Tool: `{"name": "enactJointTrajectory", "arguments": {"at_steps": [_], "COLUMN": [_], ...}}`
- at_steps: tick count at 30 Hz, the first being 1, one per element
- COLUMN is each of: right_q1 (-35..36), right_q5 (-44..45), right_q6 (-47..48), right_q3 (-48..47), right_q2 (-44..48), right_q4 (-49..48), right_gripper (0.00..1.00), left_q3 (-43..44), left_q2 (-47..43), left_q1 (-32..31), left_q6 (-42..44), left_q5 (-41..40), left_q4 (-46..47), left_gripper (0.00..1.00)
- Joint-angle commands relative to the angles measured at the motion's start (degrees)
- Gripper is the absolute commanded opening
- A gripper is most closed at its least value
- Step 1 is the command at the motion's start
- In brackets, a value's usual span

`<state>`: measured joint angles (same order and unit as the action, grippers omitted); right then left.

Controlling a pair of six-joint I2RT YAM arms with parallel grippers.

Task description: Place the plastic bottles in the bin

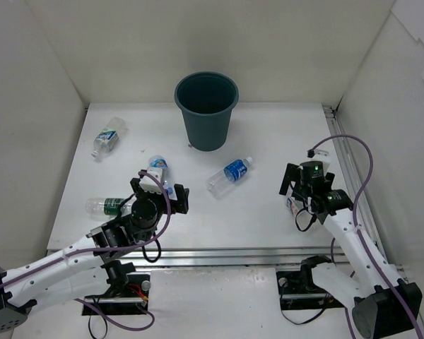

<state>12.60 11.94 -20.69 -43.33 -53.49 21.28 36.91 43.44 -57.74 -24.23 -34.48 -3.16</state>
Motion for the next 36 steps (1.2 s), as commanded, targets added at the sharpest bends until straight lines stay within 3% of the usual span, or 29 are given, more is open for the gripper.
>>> {"name": "enactJointTrajectory", "arguments": {"at_steps": [1, 4, 13, 36], "right_q1": [-0.7, -0.9, -1.4, -4.9], "right_q5": [-0.6, 0.1, 3.0, -7.7], "right_q6": [-0.8, -1.0, 0.8, 7.5], "right_q3": [0.6, 0.6, -5.2, -10.4], "right_q2": [0.1, -1.6, -19.7, -31.0], "right_q4": [0.1, 0.4, 2.5, 2.8], "right_gripper": [0.96, 0.98, 0.98, 0.98], "left_q3": [1.2, 1.3, 1.9, 1.4], "left_q2": [0.0, 0.7, 2.2, 1.6], "left_q1": [0.3, 0.3, 0.3, 0.3], "left_q6": [0.2, 0.2, 0.3, 0.3], "left_q5": [-0.4, -0.2, -0.6, -0.4], "left_q4": [4.2, 4.3, 4.3, 4.6], "left_gripper": [1.00, 1.00, 1.00, 1.00]}}
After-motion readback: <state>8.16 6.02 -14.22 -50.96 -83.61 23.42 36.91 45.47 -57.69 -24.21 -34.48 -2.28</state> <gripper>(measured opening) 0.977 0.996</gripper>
